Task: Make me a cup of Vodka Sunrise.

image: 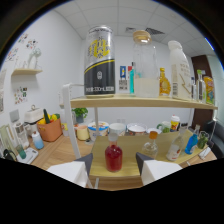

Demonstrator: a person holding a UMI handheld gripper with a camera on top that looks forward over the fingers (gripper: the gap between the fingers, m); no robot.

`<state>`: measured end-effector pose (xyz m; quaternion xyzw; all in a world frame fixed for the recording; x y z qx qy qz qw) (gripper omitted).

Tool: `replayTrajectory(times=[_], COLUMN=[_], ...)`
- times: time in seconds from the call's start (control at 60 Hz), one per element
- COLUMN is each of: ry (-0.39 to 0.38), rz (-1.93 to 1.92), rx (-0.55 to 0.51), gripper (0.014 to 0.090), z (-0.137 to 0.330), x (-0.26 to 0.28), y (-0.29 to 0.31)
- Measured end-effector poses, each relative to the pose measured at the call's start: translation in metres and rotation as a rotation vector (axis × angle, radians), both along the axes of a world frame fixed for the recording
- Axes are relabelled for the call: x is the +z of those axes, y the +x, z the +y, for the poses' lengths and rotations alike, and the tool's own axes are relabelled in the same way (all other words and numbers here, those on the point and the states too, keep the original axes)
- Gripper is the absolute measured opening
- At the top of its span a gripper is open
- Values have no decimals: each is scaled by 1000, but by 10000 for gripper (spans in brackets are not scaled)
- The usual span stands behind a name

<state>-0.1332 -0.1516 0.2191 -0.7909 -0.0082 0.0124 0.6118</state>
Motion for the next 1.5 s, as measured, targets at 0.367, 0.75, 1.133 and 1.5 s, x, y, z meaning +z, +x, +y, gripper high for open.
replayTrajectory(times=[0.367,0.75,1.133,1.5], ry=[-41,-8,-72,-64], rz=[-9,-39,21,478], rx=[-13,57,-47,-93], gripper=[366,346,345,347], z=[46,26,-50,-55], x=[-36,-23,-63,-61], y=[0,-2,71,93])
